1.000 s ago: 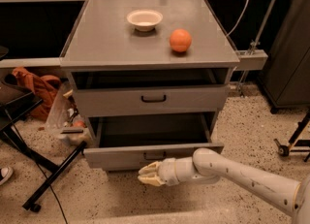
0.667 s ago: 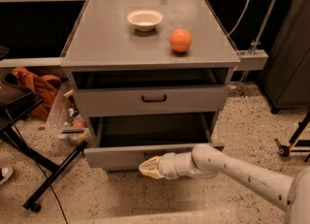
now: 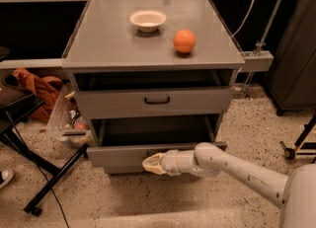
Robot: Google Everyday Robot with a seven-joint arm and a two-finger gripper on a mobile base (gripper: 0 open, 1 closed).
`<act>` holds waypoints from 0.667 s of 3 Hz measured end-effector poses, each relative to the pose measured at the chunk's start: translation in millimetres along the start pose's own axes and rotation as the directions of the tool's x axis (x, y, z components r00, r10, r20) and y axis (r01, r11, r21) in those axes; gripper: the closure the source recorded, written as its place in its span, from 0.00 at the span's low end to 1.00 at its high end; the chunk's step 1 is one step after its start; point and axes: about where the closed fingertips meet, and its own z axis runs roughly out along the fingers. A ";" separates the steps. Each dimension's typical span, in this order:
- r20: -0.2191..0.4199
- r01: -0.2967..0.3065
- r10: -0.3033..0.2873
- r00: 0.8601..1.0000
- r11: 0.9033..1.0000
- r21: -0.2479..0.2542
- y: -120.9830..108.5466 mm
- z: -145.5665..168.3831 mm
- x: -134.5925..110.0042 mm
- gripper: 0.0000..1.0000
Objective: Close middle drawer
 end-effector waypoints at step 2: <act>0.028 -0.023 0.021 0.999 0.997 0.067 -24.1 -5.0 0.5 0.09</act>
Offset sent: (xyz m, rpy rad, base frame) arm 0.0344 -0.0233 0.0009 0.0247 -0.0265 -0.1283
